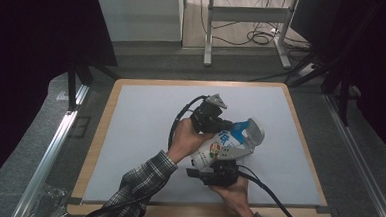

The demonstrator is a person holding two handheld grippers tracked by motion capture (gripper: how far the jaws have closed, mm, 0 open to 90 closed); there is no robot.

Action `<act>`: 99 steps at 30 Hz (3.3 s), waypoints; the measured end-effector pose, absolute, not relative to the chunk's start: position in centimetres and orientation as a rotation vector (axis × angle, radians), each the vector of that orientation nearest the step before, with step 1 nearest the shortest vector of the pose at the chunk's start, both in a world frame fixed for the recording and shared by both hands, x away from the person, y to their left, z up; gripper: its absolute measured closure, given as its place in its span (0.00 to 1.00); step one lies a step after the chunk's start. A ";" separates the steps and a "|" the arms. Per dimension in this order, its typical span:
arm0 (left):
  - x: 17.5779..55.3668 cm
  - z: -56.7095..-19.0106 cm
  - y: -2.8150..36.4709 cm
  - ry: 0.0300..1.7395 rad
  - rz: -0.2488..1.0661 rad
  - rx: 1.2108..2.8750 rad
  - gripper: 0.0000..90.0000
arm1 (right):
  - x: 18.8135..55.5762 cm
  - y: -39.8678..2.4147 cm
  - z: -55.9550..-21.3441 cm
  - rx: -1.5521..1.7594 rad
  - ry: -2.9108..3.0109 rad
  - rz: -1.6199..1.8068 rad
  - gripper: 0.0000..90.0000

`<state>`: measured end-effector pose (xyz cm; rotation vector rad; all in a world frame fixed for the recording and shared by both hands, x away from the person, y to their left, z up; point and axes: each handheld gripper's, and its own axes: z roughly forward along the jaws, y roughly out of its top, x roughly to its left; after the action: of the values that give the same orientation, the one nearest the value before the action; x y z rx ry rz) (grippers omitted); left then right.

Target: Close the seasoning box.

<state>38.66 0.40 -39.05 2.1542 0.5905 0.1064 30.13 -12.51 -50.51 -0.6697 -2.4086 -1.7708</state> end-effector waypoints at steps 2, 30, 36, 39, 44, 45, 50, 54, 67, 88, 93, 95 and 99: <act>38.7 -39.1 0.4 0.596 0.101 2.152 0.99 | 30.1 -12.5 -50.4 -0.669 -2.415 -1.768 0.61; 38.7 -38.5 -0.1 0.630 0.112 2.183 0.99 | 30.0 -12.3 -50.0 -0.671 -2.411 -1.780 0.63; 38.8 -38.3 -0.3 0.632 0.119 2.203 0.99 | 29.8 -12.3 -49.9 -0.673 -2.418 -1.784 0.65; 38.7 -38.2 -0.4 0.636 0.119 2.199 0.99 | 29.9 -12.3 -49.9 -0.676 -2.417 -1.785 0.65; 38.8 -38.1 -0.5 0.632 0.123 2.211 0.99 | 29.8 -12.3 -49.9 -0.683 -2.408 -1.786 0.66; 38.8 -38.1 -0.6 0.633 0.122 2.211 0.99 | 29.8 -12.3 -49.8 -0.684 -2.407 -1.787 0.66; 38.8 -38.0 -0.6 0.634 0.123 2.215 0.99 | 29.8 -12.3 -49.8 -0.685 -2.405 -1.793 0.67; 38.7 -38.0 -0.6 0.635 0.122 2.217 0.99 | 29.8 -12.3 -49.8 -0.684 -2.406 -1.797 0.67; 38.8 -37.9 -0.8 0.634 0.121 2.227 0.99 | 29.7 -12.3 -49.7 -0.688 -2.407 -1.794 0.68; 38.8 -37.8 -1.0 0.625 0.123 2.240 1.00 | 29.6 -12.3 -49.6 -0.702 -2.408 -1.796 0.71; 38.8 -37.7 -1.1 0.619 0.131 2.249 1.00 | 29.6 -12.3 -49.6 -0.707 -2.408 -1.793 0.71; 38.8 -37.7 -1.1 0.618 0.131 2.252 1.00 | 29.6 -12.3 -49.6 -0.710 -2.406 -1.792 0.71; 38.8 -37.7 -1.2 0.620 0.131 2.252 1.00 | 29.6 -12.3 -49.6 -0.716 -2.401 -1.788 0.71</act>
<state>38.80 -1.15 -37.71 2.2520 0.6202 0.1309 29.61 -12.28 -49.55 -0.7164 -2.4012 -1.7883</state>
